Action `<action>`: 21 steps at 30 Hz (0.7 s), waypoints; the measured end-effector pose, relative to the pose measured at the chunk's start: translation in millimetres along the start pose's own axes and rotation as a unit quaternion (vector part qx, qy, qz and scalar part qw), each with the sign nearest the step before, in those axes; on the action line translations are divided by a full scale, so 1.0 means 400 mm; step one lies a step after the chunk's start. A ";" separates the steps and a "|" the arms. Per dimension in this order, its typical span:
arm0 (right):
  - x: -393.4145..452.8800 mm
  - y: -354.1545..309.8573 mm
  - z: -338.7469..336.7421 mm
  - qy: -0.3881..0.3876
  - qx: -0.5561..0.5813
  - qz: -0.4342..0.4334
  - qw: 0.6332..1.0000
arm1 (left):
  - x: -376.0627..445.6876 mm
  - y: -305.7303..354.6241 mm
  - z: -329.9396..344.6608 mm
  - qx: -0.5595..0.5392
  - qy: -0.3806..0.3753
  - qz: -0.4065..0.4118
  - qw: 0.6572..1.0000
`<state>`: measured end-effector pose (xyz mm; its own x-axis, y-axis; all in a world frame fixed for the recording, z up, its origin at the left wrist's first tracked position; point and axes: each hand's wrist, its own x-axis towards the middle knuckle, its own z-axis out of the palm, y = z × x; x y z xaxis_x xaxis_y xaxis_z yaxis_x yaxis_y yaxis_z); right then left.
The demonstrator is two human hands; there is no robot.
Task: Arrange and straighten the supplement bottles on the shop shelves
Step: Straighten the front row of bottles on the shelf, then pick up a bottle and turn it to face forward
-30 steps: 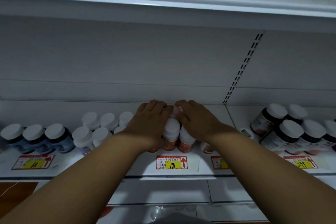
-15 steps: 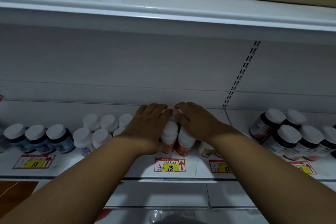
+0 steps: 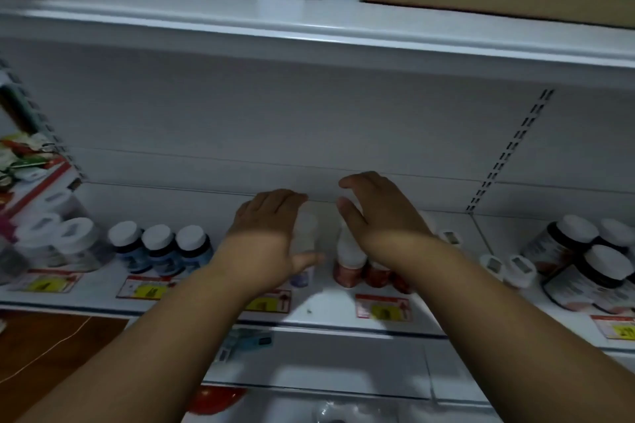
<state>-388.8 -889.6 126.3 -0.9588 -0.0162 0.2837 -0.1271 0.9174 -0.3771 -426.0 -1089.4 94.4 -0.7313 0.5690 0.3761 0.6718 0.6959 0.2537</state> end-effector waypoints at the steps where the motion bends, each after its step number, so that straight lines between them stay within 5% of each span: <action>1: 0.005 -0.050 0.016 0.011 0.008 -0.005 1.000 | -0.022 -0.033 -0.025 -0.002 0.015 -0.011 1.000; 5: 0.034 -0.280 0.105 0.052 0.040 -0.030 0.997 | -0.127 -0.197 -0.125 -0.014 0.026 -0.041 0.999; 12: 0.092 -0.647 0.284 0.013 0.118 -0.064 0.991 | -0.325 -0.474 -0.291 0.001 0.040 -0.050 0.998; 21: 0.168 -0.809 0.430 -0.053 0.074 -0.085 0.992 | -0.471 -0.671 -0.355 0.034 0.114 -0.132 0.984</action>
<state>-455.8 -1256.1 115.7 -0.9404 -0.2150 0.2634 -0.3183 0.8292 -0.4594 -452.0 -1445.6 82.1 -0.8291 0.2555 0.4972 0.4462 0.8384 0.3132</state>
